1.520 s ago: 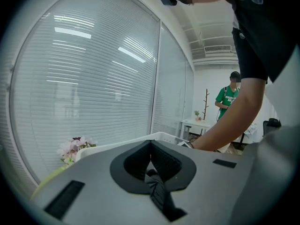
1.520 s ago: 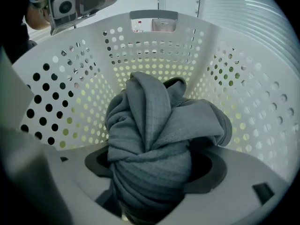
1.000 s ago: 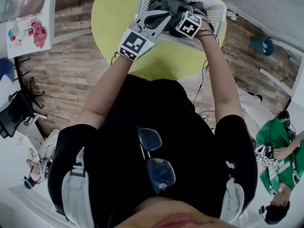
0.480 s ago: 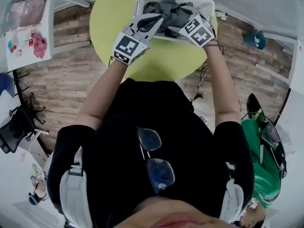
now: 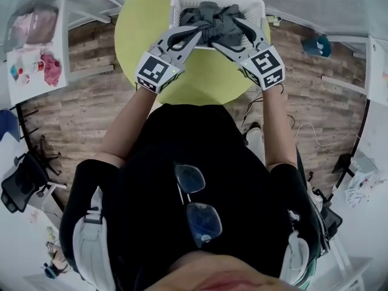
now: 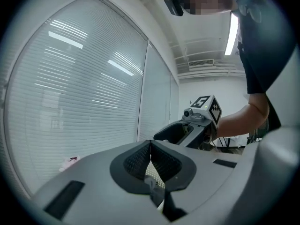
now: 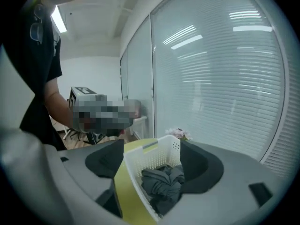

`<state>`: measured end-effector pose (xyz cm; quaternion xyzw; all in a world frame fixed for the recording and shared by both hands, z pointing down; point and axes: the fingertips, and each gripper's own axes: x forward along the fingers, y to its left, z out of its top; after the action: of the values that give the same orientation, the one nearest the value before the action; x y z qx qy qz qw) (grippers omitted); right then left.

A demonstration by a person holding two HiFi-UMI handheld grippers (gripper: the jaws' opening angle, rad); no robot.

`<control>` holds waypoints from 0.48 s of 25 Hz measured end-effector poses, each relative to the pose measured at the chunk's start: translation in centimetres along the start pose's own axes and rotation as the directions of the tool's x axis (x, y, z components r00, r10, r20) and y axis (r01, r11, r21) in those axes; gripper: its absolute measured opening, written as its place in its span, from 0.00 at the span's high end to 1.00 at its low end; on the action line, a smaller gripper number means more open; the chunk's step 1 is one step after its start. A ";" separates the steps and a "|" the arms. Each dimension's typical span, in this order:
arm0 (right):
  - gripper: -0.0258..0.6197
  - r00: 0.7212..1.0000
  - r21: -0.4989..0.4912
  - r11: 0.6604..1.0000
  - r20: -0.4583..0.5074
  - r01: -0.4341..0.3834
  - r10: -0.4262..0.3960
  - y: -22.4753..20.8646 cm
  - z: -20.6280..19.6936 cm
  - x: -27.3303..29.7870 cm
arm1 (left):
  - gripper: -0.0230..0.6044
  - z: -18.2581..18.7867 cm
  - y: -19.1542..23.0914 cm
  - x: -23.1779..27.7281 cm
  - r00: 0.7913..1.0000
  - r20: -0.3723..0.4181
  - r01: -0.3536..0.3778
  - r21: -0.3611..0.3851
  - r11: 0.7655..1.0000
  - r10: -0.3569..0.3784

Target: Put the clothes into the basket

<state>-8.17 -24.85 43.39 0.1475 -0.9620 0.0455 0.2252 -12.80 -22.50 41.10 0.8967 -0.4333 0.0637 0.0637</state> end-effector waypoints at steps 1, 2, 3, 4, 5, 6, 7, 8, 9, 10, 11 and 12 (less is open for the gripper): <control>0.36 0.999 0.017 1.000 0.043 0.011 -0.012 0.5 0.7 -0.5 | 0.95 0.2 -0.3 -0.3 1.000 0.000 0.010 0.000 1.000 -0.010; 0.37 0.996 0.036 0.999 0.084 0.022 -0.025 1.0 1.2 -1.0 | 0.95 0.3 -0.5 -0.6 1.000 0.000 0.020 0.002 1.000 -0.020; 0.38 0.992 0.054 0.998 0.122 0.030 -0.036 1.4 1.7 -1.5 | 0.95 0.4 -0.9 -0.9 0.999 0.005 0.032 0.004 0.999 -0.032; 0.40 0.986 0.071 0.997 0.158 0.036 -0.047 1.9 2.0 -2.0 | 0.95 0.6 -1.2 -1.2 0.999 0.014 0.044 0.007 0.999 -0.044; 0.41 0.980 0.085 0.996 0.189 0.041 -0.056 2.3 2.3 -2.4 | 0.95 0.7 -1.5 -1.4 0.998 0.021 0.055 0.009 0.998 -0.055; 0.44 0.974 0.097 0.994 0.216 0.045 -0.065 2.8 2.5 -2.8 | 0.95 0.8 -1.7 -1.6 0.998 0.024 0.063 0.012 0.998 -0.063; 0.47 0.968 0.106 0.993 0.240 0.048 -0.072 3.2 2.6 -3.1 | 0.95 0.9 -2.0 -1.8 0.997 0.026 0.071 0.013 0.997 -0.071; 0.50 0.962 0.112 0.992 0.260 0.052 -0.079 3.7 2.8 -3.4 | 0.95 1.0 -2.2 -2.0 0.996 0.028 0.079 0.014 0.997 -0.079; 0.55 0.957 0.113 0.992 0.275 0.058 -0.087 4.1 3.0 -3.6 | 0.95 1.2 -2.4 -2.2 0.996 0.030 0.087 0.015 0.996 -0.087; 0.62 0.953 0.111 0.991 0.285 0.068 -0.098 4.5 3.2 -3.8 | 0.95 1.3 -2.7 -2.4 0.995 0.032 0.095 0.016 0.995 -0.096; 0.69 0.950 0.107 0.991 0.292 0.081 -0.110 4.8 3.3 -3.9 | 0.95 1.4 -2.9 -2.5 0.994 0.034 0.102 0.019 0.995 -0.103; 0.75 0.947 0.102 0.990 0.299 0.094 -0.121 5.0 3.5 -4.0 | 0.95 1.5 -3.0 -2.7 0.993 0.036 0.108 0.020 0.994 -0.109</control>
<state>-7.75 -19.56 38.42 0.2146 -0.9728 0.0515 0.0699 -11.98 -18.85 38.99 0.9206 -0.3843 0.0475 0.0509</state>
